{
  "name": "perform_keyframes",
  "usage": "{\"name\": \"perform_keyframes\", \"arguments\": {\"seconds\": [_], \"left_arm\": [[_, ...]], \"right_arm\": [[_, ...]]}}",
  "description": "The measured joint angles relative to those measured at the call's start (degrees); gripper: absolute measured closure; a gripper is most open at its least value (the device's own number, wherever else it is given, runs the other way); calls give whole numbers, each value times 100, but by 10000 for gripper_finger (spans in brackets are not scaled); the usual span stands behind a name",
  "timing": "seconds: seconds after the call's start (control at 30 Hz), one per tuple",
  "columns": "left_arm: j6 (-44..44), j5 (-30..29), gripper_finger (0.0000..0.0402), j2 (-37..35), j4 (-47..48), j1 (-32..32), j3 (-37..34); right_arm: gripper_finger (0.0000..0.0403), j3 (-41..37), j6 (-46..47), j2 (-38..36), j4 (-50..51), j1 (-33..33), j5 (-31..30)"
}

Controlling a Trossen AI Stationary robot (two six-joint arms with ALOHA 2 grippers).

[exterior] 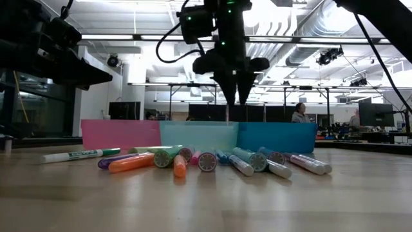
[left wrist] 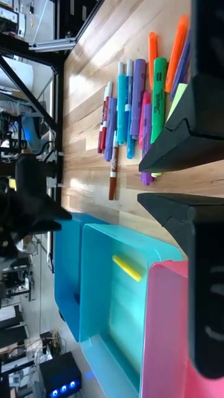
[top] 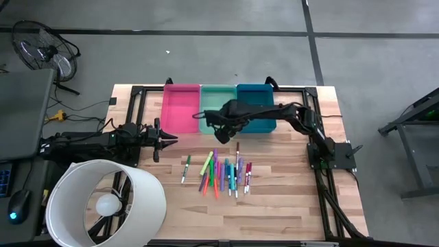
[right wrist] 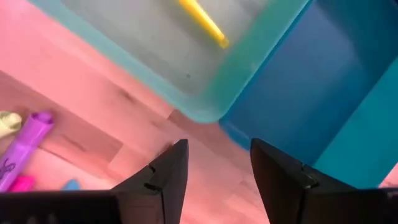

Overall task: Pick & Place Markers
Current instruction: Put the dark pink highlighter into the blue bin

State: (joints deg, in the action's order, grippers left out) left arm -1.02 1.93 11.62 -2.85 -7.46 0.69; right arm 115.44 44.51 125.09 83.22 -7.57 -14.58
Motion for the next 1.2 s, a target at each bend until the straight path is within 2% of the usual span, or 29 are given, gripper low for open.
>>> {"name": "perform_keyframes", "arguments": {"seconds": [0.4,0.53,0.67,1.0,1.2], "left_arm": [[1,0,340,-2,0,0,0],[0,0,340,-2,0,-1,0],[2,0,340,0,0,0,0],[2,0,340,0,0,-2,0],[0,0,340,-2,0,0,0]], "right_arm": [[242,-2,1508,-34,688,824,74],[241,-158,2127,-58,664,1051,306],[243,-745,2650,-235,600,1226,632],[243,-2914,3801,-1393,-1222,1646,1427],[243,-3702,4204,-1539,-2192,1816,1794]]}}
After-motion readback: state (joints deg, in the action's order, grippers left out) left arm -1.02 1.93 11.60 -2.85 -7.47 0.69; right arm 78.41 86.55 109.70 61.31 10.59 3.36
